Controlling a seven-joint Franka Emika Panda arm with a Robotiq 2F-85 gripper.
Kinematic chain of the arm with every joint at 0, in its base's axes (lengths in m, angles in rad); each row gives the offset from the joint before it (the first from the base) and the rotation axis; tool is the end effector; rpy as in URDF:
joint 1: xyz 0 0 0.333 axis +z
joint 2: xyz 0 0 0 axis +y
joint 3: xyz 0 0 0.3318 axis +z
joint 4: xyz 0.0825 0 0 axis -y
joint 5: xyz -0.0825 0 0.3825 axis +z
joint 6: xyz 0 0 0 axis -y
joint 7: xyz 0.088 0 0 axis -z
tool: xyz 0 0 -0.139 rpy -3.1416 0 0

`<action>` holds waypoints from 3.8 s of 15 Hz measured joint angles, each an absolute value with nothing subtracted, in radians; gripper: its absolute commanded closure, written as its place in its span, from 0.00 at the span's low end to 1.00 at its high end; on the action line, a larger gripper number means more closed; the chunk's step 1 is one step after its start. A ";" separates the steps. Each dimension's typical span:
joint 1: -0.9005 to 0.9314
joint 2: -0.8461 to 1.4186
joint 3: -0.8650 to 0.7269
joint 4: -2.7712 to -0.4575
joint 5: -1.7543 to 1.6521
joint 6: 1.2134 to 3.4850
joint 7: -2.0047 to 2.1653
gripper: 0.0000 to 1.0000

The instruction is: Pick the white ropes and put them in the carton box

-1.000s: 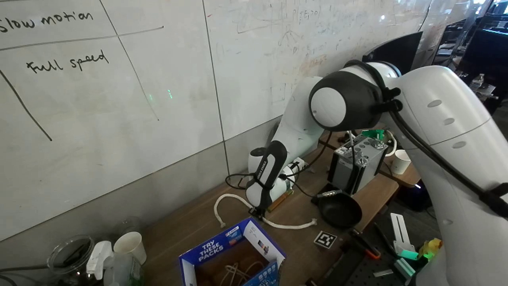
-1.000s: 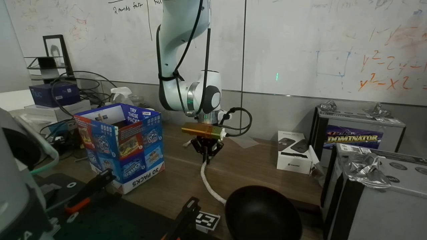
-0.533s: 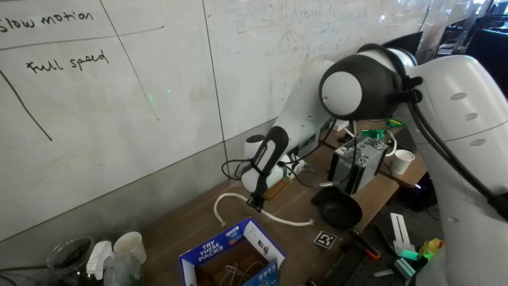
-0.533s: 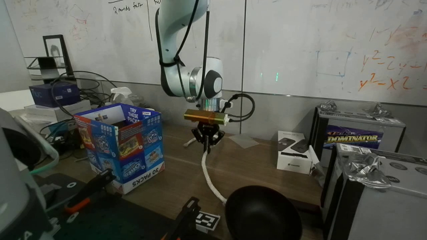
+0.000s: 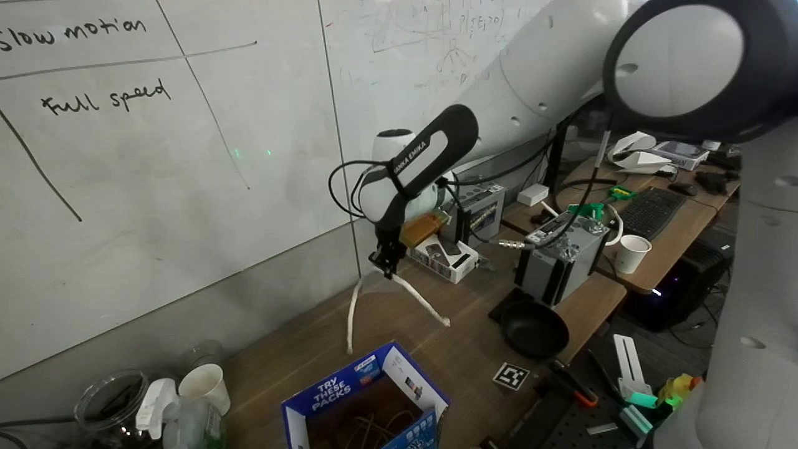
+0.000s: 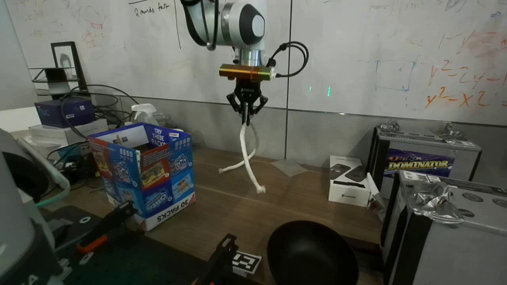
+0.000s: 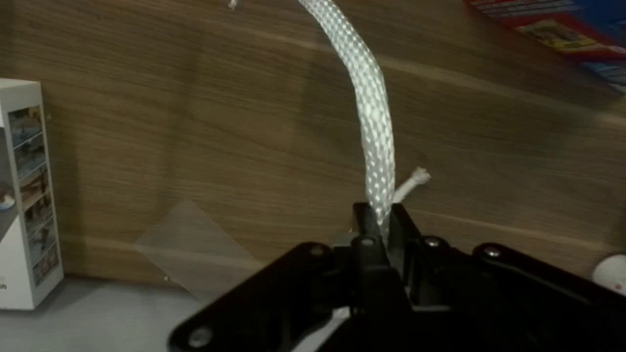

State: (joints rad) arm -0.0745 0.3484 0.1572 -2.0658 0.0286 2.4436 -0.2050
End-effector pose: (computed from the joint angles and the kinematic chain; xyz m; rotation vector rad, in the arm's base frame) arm 0.5972 0.0489 0.2520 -3.0461 -0.3919 -0.0575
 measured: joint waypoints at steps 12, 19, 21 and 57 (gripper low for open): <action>0.105 -0.205 0.179 -2.102 0.101 2.023 -0.178 0.87; 0.250 -0.462 0.218 -2.052 0.106 1.647 -0.176 0.88; 0.283 -0.501 0.233 -2.043 0.110 1.596 -0.176 0.88; 0.340 -0.145 0.219 -2.201 0.308 1.889 -0.631 0.88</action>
